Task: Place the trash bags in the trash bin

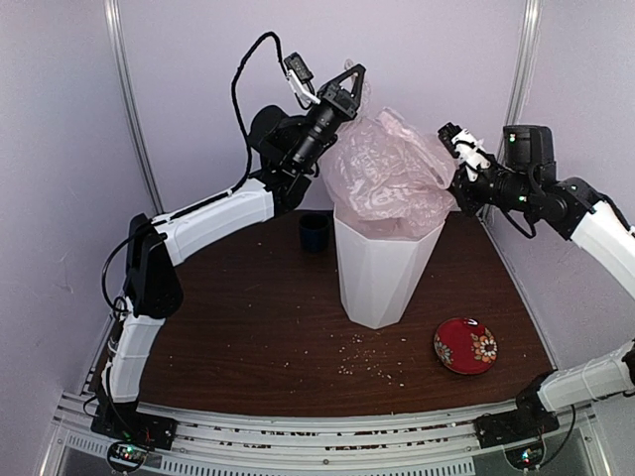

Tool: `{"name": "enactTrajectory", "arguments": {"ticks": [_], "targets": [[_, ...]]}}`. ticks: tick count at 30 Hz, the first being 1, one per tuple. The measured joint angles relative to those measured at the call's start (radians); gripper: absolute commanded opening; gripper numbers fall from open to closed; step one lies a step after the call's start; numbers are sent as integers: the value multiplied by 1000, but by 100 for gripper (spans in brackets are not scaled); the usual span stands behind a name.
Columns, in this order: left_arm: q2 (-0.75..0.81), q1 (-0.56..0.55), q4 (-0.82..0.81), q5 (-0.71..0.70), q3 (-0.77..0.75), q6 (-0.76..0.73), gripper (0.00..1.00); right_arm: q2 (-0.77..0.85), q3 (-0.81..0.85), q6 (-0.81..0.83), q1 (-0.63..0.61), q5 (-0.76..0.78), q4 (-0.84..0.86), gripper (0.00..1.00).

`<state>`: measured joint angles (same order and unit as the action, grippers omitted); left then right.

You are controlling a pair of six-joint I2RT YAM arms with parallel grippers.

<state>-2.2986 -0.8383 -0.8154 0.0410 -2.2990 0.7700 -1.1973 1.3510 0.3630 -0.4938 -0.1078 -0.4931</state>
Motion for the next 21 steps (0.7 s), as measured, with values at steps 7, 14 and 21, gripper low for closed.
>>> {"name": "enactTrajectory", "arguments": {"ticks": [7,14,21], "targets": [[53,14,-60,43,282,11,0,-23,-53,-6,75,-102,18,16],[178,15,-112,53,649,6,0,4,-101,-2,39,-262,-19,19],[293,15,-204,57,682,-24,0,-69,-40,-55,-5,-288,1,19]]}}
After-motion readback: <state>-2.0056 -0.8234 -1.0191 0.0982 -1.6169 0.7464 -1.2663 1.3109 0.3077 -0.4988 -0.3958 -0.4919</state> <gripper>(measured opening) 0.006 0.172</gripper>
